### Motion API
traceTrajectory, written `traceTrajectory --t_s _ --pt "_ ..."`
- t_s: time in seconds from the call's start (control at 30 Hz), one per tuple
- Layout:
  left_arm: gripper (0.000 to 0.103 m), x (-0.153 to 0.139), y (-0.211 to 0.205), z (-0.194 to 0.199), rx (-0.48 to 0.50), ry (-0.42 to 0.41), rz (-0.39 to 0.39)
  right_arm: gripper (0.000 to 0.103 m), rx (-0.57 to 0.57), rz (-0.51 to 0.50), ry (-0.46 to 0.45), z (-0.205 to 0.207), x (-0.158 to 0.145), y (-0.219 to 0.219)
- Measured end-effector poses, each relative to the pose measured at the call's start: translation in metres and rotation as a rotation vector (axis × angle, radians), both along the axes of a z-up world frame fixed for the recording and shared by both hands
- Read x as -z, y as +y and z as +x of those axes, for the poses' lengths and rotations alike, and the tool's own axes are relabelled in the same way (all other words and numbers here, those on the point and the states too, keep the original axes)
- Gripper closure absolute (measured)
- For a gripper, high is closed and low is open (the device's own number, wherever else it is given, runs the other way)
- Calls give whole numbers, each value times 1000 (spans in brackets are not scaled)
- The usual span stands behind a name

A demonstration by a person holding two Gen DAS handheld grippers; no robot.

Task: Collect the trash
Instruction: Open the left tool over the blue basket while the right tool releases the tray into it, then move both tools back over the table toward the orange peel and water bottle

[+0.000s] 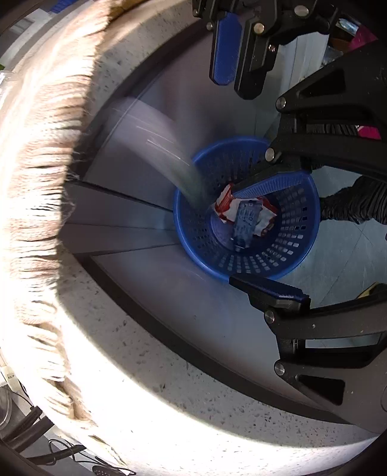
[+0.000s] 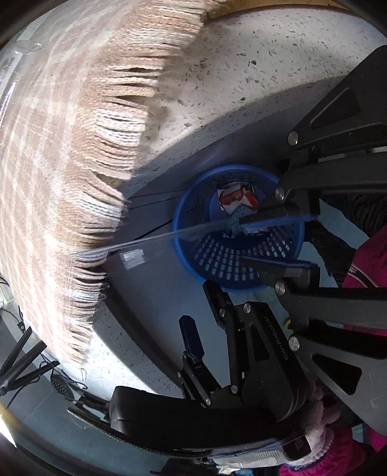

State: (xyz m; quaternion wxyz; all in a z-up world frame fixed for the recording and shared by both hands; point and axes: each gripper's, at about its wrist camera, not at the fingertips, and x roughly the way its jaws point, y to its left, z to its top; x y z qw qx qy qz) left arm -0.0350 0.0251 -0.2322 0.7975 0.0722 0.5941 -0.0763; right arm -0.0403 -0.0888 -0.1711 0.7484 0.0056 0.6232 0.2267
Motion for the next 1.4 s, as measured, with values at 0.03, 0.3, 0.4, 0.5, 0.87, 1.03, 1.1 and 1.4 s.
traceTrajectory --t_s 0.03,0.3,0.4,0.5,0.87,1.03,1.1,1.4 --pt "49 8 0 -2 -2 2 1 83 0 -1 5 0 1 0" --pt "49 15 4 -4 -14 5 4 83 0 -4 16 4 2 -2" --pt "49 6 6 -2 -21 1 2 82 -4 -2 17 6 0 -1" --pt "49 1 5 -2 -27 -3 3 73 -6 7 14 5 -3 -4" --pt "49 -29 8 0 -47 -27 10 63 -13 52 9 8 -23 -21" --pt "49 -43 12 1 -56 -38 16 63 -29 101 19 6 -38 -35" --pt "49 -51 14 0 -58 -48 16 63 -38 116 17 5 -44 -38" --pt "42 -107 16 8 -94 -147 -36 63 -10 203 -30 15 -81 -66"
